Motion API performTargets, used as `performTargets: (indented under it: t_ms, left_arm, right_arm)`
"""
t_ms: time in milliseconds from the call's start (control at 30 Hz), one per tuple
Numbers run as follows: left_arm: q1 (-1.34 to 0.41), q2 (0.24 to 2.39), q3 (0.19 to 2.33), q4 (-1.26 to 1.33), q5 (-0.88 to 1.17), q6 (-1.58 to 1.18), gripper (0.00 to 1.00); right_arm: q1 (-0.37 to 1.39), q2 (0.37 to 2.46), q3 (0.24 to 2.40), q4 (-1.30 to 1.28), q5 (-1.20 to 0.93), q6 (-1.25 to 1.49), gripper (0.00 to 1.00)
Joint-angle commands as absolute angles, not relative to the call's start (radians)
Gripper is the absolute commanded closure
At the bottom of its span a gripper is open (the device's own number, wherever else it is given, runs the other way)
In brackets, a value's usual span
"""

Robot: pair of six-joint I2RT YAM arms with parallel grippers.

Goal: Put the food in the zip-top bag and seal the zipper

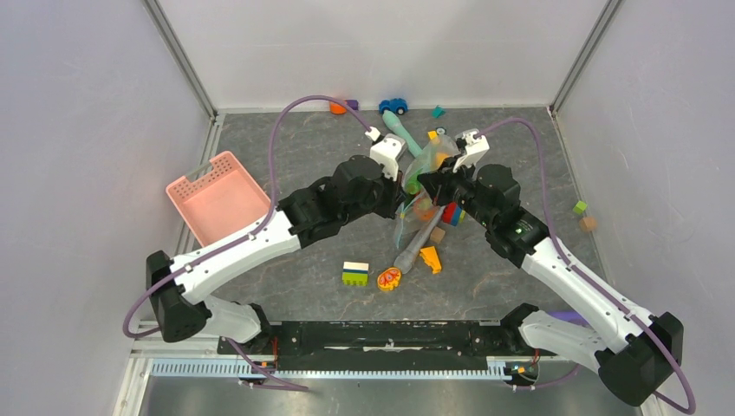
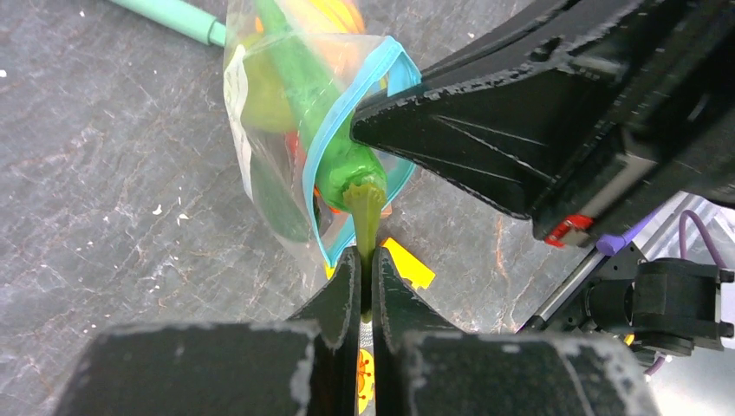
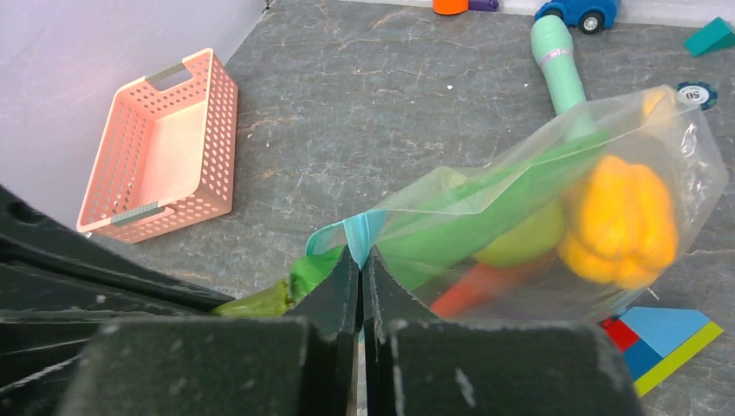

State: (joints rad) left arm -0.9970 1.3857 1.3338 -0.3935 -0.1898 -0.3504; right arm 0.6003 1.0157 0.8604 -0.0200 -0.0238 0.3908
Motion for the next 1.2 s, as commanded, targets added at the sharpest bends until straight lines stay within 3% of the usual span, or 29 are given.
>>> performTargets:
  t_ms: [0, 333, 1167]
  left_arm:
    - [-0.995, 1.311, 1.347, -0.348, -0.170, -0.279, 0.97]
    - [-0.996, 1.292, 1.453, -0.396, 0.045, -0.249, 0.95]
    - [-0.969, 1.250, 1.525, -0.422, 0.250, -0.399, 0.98]
  right_arm:
    - [0.606, 1.024, 0.897, 0.017, -0.038, 0.362, 1.00]
    - [0.605, 1.050, 0.899, 0.018, -0.063, 0.360, 1.00]
    - [0.605, 1.040, 0.894, 0.020, -0.079, 0.365, 1.00]
